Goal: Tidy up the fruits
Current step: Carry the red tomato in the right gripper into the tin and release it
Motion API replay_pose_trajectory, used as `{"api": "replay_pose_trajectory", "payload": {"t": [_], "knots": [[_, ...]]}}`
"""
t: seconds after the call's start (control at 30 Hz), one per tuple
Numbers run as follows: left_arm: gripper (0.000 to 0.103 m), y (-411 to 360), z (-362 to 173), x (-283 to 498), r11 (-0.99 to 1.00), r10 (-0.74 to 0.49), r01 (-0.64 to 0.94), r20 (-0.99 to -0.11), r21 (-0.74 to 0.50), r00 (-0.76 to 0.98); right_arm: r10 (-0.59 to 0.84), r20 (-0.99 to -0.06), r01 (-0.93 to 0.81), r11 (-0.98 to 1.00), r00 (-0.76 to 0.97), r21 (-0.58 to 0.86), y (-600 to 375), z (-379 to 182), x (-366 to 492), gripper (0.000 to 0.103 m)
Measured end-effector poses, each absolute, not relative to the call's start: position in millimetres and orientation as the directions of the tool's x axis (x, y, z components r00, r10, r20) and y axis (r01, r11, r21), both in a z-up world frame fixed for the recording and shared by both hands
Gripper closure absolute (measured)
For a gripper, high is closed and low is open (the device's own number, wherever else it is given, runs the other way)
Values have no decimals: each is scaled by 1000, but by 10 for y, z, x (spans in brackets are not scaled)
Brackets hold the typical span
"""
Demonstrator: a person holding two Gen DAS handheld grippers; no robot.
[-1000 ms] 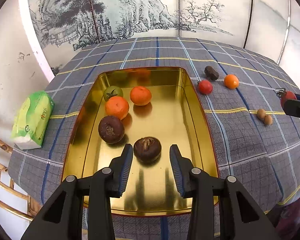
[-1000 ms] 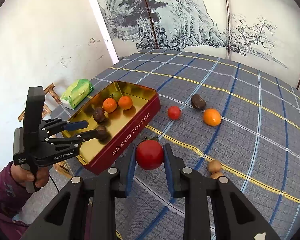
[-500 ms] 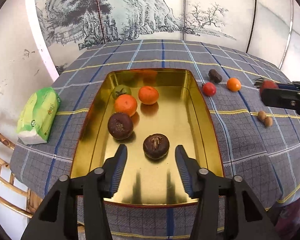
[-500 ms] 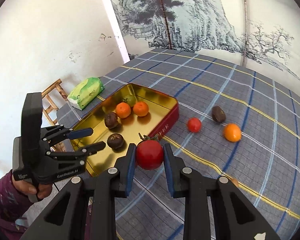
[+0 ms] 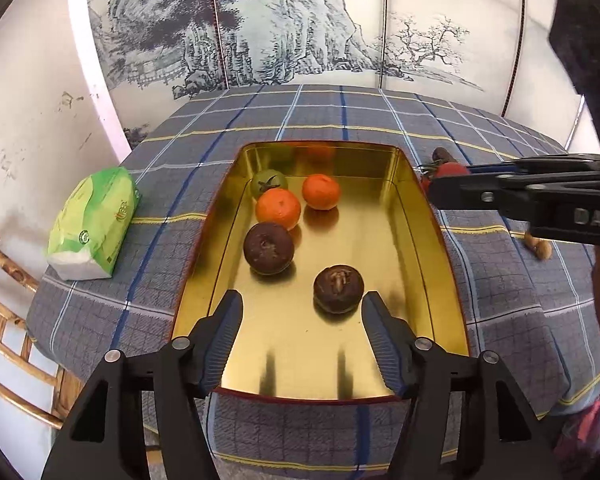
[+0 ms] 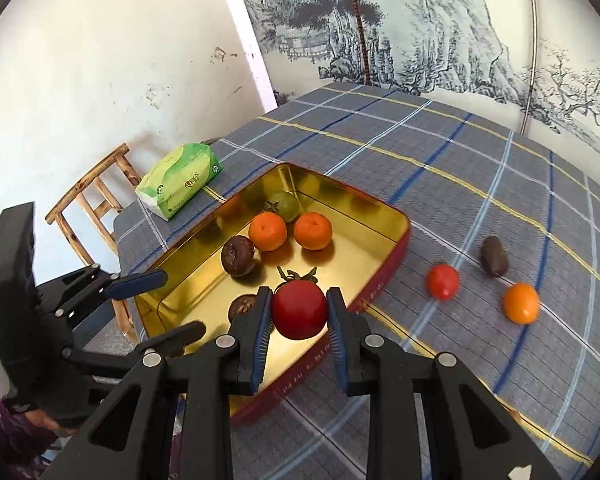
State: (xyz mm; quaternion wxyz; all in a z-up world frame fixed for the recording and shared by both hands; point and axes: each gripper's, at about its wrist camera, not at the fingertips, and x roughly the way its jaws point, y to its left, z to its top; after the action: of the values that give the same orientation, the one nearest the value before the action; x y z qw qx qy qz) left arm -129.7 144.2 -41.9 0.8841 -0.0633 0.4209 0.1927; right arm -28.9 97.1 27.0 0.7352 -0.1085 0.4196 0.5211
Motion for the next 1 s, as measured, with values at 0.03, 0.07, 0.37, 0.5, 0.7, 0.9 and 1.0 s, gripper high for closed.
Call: {"api": "replay_pose_trajectory", "payload": {"t": [0.03, 0.07, 0.37, 0.5, 0.7, 0.9, 1.0], "knots": [[39, 1450, -423, -1304, 916, 289, -397, -769, 50, 570, 671, -735, -856, 435, 101, 279, 1012, 244, -278, 78], [39, 1457, -426, -1306, 915, 290, -399, -770, 49, 569, 667, -738, -855, 436, 98, 280, 1053, 219, -270, 78], [39, 1556, -448, -1378, 906, 293, -422, -772, 35, 564, 632, -770, -847, 453, 87, 276, 1305, 32, -193, 78], [38, 1597, -452, -1416, 902, 294, -430, -772, 29, 564, 618, -782, -843, 461, 81, 277, 1391, -48, -171, 78], [38, 1654, -467, -1454, 899, 289, -438, -774, 16, 563, 601, -796, -834, 475, 72, 282, 1473, -135, -131, 78], [38, 1684, -476, -1471, 897, 284, -442, -776, 8, 563, 593, -803, -832, 477, 67, 282, 1553, -172, -118, 78], [38, 1687, -477, -1472, 897, 286, -441, -776, 12, 561, 590, -805, -836, 472, 64, 280, 1612, -178, -131, 78]]}}
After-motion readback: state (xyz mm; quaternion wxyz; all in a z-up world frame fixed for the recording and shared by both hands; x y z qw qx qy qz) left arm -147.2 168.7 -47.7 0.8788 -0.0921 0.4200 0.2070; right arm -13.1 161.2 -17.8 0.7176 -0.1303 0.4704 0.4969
